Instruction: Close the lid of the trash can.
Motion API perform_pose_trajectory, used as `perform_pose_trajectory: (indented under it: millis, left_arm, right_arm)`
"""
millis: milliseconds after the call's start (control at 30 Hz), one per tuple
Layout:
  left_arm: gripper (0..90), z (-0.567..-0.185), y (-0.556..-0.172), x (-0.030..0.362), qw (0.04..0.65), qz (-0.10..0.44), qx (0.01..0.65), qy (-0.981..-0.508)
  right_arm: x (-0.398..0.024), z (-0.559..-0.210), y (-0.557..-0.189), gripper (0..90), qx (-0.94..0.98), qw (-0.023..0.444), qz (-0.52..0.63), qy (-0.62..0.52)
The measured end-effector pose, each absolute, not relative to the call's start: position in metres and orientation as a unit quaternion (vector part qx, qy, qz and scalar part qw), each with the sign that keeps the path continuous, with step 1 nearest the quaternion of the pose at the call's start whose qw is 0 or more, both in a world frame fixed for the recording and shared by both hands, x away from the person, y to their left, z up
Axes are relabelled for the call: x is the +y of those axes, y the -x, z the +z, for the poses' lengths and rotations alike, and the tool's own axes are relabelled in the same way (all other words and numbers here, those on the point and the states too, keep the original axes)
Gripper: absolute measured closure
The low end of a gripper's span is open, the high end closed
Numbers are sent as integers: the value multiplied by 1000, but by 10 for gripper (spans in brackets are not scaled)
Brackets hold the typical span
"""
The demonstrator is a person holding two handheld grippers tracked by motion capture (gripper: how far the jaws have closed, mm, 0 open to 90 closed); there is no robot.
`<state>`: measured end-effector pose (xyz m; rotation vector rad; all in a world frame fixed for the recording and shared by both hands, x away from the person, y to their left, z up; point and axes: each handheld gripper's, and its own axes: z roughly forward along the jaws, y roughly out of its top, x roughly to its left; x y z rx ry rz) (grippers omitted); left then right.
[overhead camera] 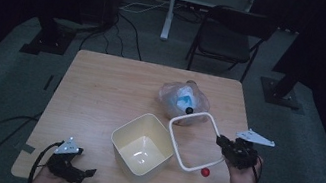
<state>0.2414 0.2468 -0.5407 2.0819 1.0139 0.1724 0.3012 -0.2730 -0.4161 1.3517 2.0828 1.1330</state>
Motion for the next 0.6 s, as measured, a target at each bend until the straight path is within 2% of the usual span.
perform_pose_trajectory:
  millis: [233, 600]
  left_arm:
    - [4, -541, -241, 247, 395, 68, 397, -825]
    - [4, -541, -241, 248, 395, 66, 397, -826]
  right_arm:
    - [-230, -398, -317, 813, 777, 194, 412, -434]
    - [-179, -392, -334, 813, 812, 172, 405, -385]
